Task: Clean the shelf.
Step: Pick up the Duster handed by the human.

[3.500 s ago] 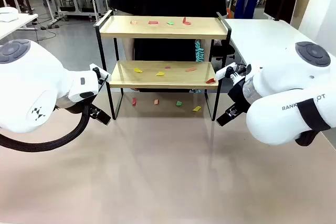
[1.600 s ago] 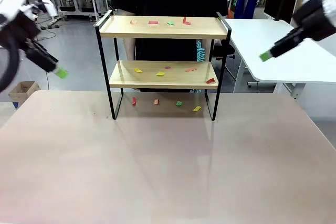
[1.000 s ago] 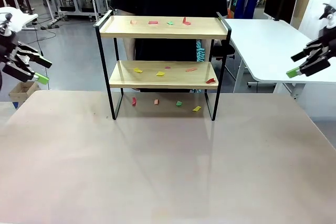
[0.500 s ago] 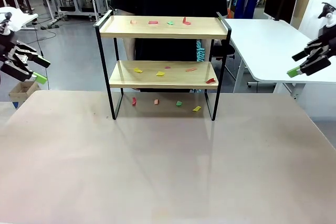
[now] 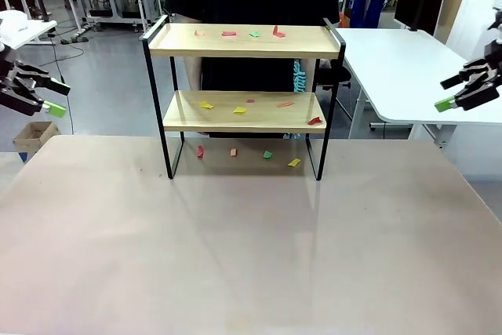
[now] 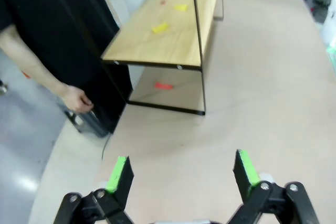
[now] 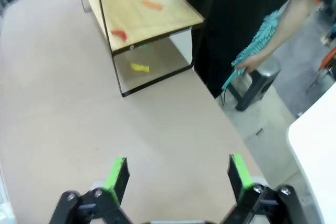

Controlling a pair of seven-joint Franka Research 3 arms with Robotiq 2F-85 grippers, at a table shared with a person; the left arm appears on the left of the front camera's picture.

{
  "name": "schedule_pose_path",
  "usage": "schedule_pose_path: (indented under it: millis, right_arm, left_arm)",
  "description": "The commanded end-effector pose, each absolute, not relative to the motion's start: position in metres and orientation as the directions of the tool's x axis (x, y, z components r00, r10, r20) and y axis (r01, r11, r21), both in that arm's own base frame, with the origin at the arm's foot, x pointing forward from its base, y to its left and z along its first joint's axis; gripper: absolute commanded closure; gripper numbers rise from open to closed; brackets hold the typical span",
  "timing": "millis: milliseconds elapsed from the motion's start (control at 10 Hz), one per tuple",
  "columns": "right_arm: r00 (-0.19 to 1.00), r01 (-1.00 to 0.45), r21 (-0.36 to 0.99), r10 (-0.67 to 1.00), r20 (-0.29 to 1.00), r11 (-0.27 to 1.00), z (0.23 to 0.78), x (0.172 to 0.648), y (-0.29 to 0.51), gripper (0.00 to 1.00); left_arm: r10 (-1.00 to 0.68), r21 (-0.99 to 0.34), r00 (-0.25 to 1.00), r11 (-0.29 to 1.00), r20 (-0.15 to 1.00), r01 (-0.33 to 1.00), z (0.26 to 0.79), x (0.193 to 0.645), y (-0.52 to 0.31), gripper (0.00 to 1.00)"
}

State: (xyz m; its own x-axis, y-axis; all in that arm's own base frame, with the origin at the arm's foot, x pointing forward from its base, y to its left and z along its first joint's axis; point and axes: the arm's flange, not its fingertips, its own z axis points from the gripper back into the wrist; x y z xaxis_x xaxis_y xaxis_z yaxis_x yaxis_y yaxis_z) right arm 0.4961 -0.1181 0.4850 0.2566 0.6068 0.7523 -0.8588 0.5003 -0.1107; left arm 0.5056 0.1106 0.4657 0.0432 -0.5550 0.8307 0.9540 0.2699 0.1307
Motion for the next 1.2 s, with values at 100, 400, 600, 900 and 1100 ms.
schedule_pose_path:
  millis: [100,400,600,900,1100]
  right_arm:
    - [0.161,-0.909,-0.064,0.49,0.857,0.411,0.45,0.542,-0.18,0.0]
    - [0.076,-0.92,-0.08,0.374,0.924,0.383,0.417,0.556,-0.209,0.0]
    - [0.079,-0.909,-0.058,0.309,0.948,0.412,0.402,0.565,-0.218,0.0]
    - [0.034,-0.902,-0.085,0.265,0.964,0.424,0.389,0.573,-0.22,0.0]
    - [0.016,-0.897,-0.096,0.249,0.968,0.432,0.388,0.575,-0.219,0.0]
  left_arm:
    - [-0.37,0.104,-0.021,0.205,0.929,0.973,0.435,0.546,0.153,0.0]
    - [-0.228,0.086,-0.038,0.204,0.973,0.975,0.399,0.562,0.179,0.0]
    - [-0.138,0.121,-0.093,0.21,0.986,0.97,0.378,0.561,0.182,0.0]
    - [-0.077,0.208,-0.195,0.247,0.978,0.946,0.359,0.561,0.186,0.0]
    - [-0.1,0.242,-0.222,0.302,0.97,0.922,0.356,0.562,0.181,0.0]
